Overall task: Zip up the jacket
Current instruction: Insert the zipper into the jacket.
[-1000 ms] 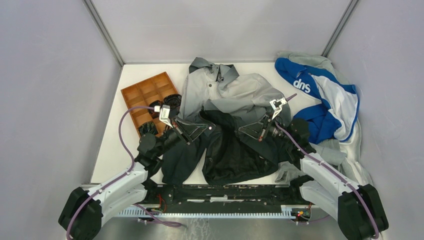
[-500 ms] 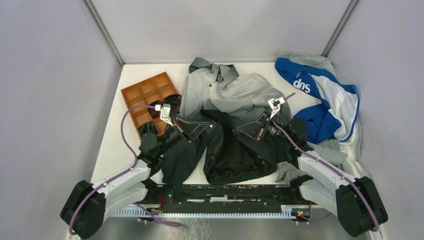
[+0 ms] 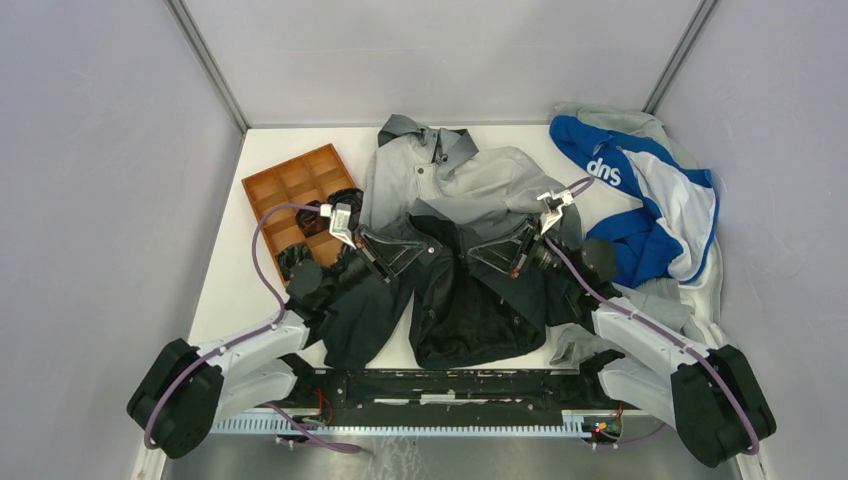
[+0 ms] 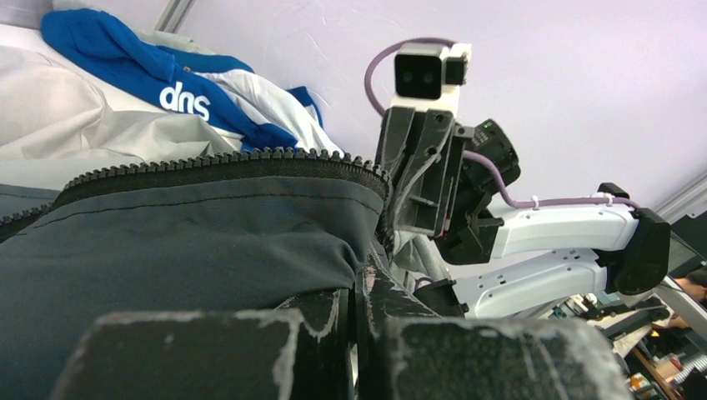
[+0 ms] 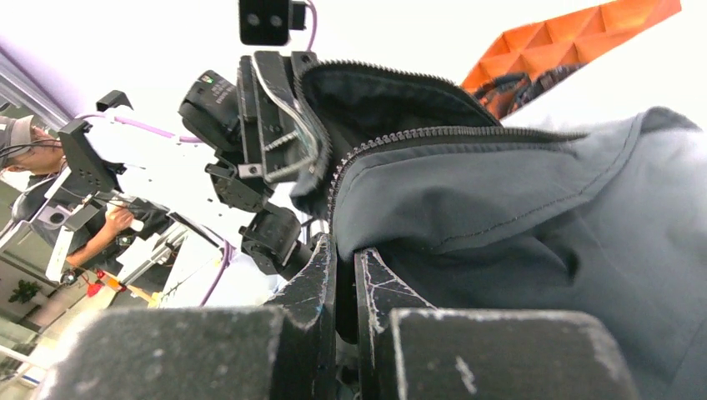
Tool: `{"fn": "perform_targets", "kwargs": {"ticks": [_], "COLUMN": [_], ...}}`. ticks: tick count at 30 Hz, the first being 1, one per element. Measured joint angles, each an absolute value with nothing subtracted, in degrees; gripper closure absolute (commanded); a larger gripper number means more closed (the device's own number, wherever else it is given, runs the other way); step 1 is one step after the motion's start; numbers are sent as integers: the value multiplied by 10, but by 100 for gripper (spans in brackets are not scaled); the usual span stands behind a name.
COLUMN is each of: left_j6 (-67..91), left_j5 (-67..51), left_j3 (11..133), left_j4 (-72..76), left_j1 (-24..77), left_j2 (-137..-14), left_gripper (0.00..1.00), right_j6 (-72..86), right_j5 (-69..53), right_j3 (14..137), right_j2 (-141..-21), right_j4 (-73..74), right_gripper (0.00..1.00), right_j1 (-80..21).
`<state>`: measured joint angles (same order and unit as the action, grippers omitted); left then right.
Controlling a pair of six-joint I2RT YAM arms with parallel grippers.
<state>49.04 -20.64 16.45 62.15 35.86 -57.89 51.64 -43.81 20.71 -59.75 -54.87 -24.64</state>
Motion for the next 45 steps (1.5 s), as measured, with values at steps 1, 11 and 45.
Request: {"fn": "perform_targets", "kwargs": {"ticks": [1, 11, 45], "left_j6": [490, 461, 440], "left_j5": [-211, -253, -267], "left_j3": [166, 181, 189], "left_j4": [624, 627, 632], "left_j1": [359, 369, 384], "left_j2": [-585, -607, -622], "left_gripper": [98, 98, 98], "right_j6": [517, 521, 510], "right_j5": [-440, -452, -453], "right_j3": [210, 226, 227], "right_j2": [-597, -598, -611], "right_j4": [-556, -579, -561], "right_gripper": [100, 100, 100], "right_j1": [-246, -246, -266]}}
